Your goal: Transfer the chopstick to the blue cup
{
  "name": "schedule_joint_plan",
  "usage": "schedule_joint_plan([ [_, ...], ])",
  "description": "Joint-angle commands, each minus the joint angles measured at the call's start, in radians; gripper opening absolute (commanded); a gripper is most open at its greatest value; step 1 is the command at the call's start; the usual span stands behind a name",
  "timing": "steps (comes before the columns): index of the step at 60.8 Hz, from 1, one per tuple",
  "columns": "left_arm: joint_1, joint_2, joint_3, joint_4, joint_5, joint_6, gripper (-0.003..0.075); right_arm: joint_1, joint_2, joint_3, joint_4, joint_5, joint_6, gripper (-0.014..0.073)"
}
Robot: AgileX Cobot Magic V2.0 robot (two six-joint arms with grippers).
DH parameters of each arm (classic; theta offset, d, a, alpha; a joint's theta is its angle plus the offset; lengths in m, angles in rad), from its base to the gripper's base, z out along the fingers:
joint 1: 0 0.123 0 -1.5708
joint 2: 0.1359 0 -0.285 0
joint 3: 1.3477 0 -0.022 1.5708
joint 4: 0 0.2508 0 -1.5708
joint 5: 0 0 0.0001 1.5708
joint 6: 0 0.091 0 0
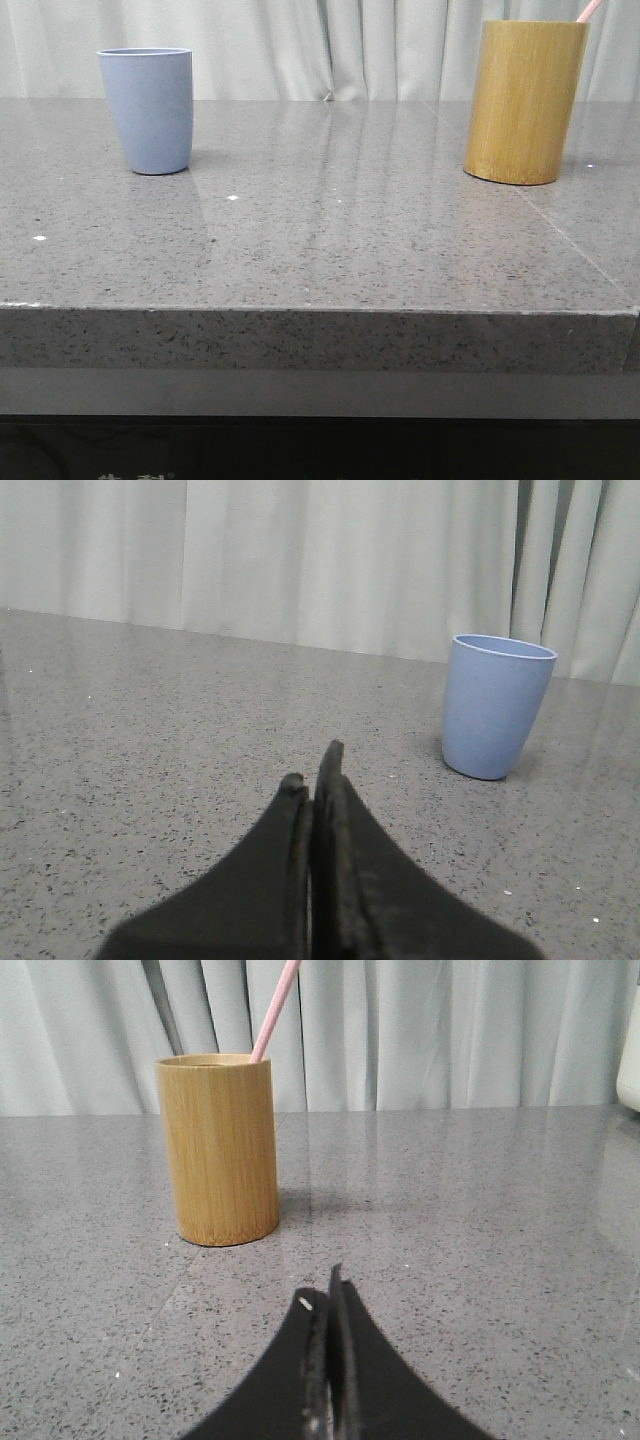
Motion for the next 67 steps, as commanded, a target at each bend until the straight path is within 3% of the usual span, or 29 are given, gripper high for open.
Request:
schedule_joint_plan([
  [1,0.000,-0.021,0.011,-0.003,-0.082,-0.010,-0.0019,-0.003,-0.021,-0.003,-0.009,-0.080,-0.002,-0.0118],
  [47,0.000,-0.021,0.004,-0.003,-0.133,-0.010,-0.0019,-0.003,-0.022,-0.011,-0.009,-0.084,-0.002,-0.0118],
  [56,0.000,-0.020,-0.093,-0.003,-0.087,-0.010,-0.0019,-0.003,-0.021,-0.094,-0.009,0.022,-0.002,-0.0118],
  [67,0.000,0.002,-0.315,-0.003,0.094,-0.010,-0.0019,-0.003,-0.010,-0.276,-0.068,0.158,-0.003,-0.0118],
])
